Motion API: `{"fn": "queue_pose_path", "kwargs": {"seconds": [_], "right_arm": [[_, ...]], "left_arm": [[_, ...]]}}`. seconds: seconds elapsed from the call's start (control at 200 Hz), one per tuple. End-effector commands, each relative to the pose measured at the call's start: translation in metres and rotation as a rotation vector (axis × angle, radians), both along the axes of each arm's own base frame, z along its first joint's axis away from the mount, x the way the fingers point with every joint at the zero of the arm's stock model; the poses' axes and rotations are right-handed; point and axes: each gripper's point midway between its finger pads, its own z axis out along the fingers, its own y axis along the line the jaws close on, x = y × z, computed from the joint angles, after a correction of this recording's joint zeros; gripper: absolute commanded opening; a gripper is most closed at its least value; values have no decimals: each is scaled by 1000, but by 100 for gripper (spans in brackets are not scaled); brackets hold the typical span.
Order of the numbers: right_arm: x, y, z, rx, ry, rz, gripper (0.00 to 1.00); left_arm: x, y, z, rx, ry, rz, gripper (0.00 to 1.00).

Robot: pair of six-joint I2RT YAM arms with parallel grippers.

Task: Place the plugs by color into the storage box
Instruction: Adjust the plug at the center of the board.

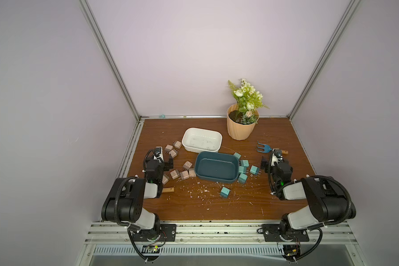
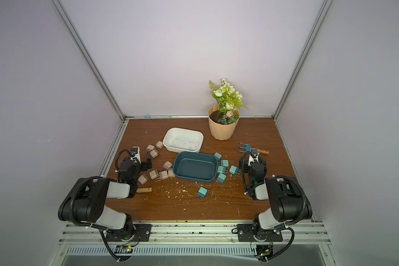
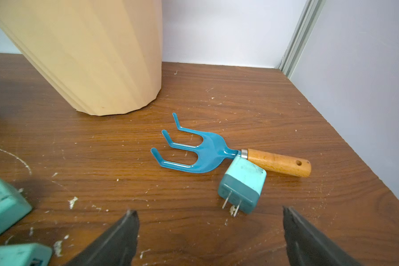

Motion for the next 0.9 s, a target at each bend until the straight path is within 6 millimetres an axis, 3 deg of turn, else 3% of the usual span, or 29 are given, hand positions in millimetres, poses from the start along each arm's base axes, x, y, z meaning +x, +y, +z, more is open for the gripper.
{"fn": "queue_pose_path", "kwargs": {"seconds": [0.0,0.831,0.896], "right_arm": [[12,-1,39,-1,-144,2,100],[13,-1,40,7,-143,11,100],[25,-1,46,6,-110,5,99]], "left_arm": [[5,-2,18,13,-69,-8,100],[5,-1,17,12,-66,-7,100],[5,1,19,12,-68,13,100]]}}
